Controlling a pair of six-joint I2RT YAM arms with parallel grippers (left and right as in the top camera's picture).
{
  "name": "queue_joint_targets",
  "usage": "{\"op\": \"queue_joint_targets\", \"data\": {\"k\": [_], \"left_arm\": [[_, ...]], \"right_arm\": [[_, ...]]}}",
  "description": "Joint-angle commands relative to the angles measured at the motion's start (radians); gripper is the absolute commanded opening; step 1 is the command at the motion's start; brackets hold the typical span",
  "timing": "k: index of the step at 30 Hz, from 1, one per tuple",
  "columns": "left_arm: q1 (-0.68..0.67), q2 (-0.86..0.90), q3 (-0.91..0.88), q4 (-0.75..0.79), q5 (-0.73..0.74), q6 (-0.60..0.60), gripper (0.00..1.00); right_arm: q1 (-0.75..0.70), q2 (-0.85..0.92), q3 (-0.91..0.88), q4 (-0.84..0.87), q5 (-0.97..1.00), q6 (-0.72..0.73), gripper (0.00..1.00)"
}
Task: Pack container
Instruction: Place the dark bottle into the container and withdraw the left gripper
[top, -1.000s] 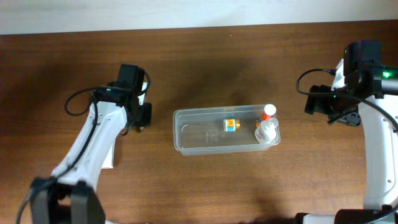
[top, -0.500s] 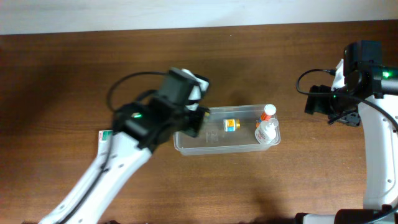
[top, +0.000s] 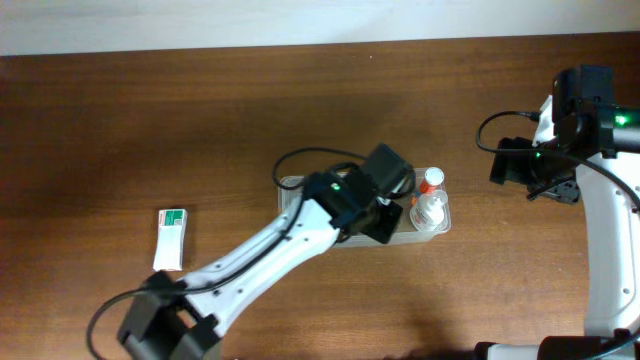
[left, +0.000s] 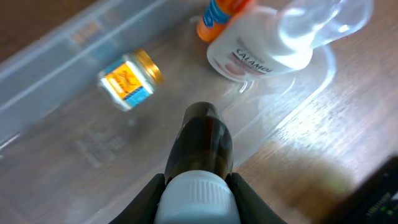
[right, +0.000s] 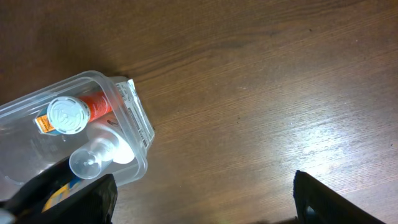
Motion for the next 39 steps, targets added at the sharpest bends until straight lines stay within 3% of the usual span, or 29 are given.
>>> {"op": "queue_joint_targets", "data": {"k": [1,4,7,10,15,27,34,36,39], "left_arm": [[-0.024,0.034,0.002,0.018,0.012,-0.023,0.13],[-0.027,0.060,0.002,0.035,0.012,-0.023,0.14],[-0.027,0.072,0.002,0.056,0.012,-0.023,0.24],[-0.027,0.077,0.002,0.069,0.012,-0.023,0.41],[-0.027,0.077,0.002,0.069,0.013,-0.023,0.62],[-0.004,0.041,0.026,0.019,0.000,-0.022,0.59],[0.136,-0.206,0.057,-0.209,-0.269,-0.045,0.59],[0.208,-0.276,0.057,-0.269,-0.329,-0.070,0.67],[0.366,-0.367,0.057,-0.348,-0.354,-0.076,0.93]], "right_arm": [[-0.003,0.007,-0.005,0.000,-0.010,-0.001,0.82],[-0.003,0.007,-0.005,0.000,-0.010,-0.001,0.82],[-0.003,0.007,-0.005,0.000,-0.010,-0.001,0.82],[-0.003,0.007,-0.005,-0.001,-0.010,-0.001,0.82],[-0.003,0.007,-0.005,0.000,-0.010,-0.001,0.82],[-0.003,0.007,-0.005,0.000,-0.009,-0.008,0.82],[-0.003,0.007,-0.005,0.000,-0.010,-0.008,0.82],[-0.003,0.007,-0.005,0.000,-0.010,-0.008,0.82],[-0.003,0.007,-0.005,0.000,-0.010,-0.008,0.82]]}}
